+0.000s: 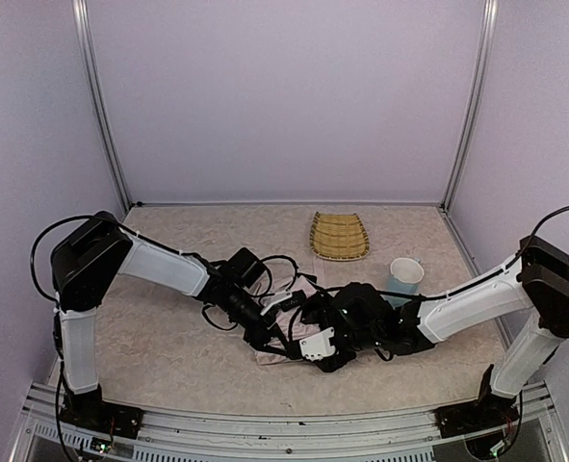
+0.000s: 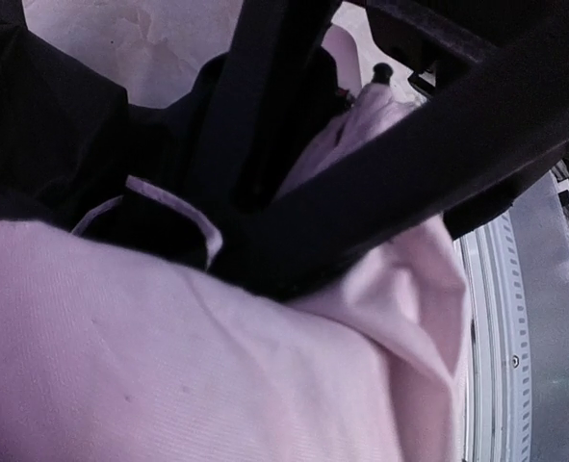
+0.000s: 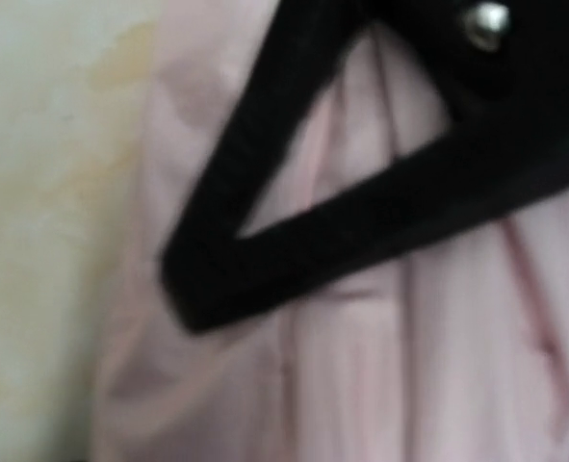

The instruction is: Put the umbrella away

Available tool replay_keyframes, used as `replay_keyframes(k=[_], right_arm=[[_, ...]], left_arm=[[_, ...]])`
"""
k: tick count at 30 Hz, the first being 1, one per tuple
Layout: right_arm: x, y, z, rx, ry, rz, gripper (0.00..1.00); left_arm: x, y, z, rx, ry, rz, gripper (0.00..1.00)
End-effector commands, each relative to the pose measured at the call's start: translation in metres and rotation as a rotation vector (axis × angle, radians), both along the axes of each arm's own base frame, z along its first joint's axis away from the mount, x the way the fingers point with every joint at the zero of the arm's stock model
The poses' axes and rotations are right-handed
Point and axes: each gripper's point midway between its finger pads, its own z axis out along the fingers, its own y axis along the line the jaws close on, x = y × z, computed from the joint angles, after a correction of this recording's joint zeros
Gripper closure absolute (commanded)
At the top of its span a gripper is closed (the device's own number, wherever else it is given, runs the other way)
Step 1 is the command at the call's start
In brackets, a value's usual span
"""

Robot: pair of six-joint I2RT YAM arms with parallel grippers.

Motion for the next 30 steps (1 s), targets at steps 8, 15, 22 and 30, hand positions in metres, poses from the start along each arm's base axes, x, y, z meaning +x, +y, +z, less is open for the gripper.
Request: replay_keyframes(k=[8,15,22,30], right_arm=[[0.006,0.005,-0.025,-0.004,0.123,-0.09,0.68],[-0.014,-0.02,-0.038,-0.104,0.247,-0.125,0.85],[-0.027,-0.036,-0.048,-0.18,0.334,-0.174,0.96],[-0.047,-0.046,-0.05,-0.226,0.461,-0.187,1.0]], left_arm=[[-0.017,0.027,-0.045,0.19,0.105,0.0,0.63],[0.04,0.01,-0.003,0.042,-0.14,0.162,0.22],[0.075,0.014,0.072,-0.213,-0.371,0.331,0.02],[0.069,0.073,0.153,-0.501,-0.484,0.65,0.02]])
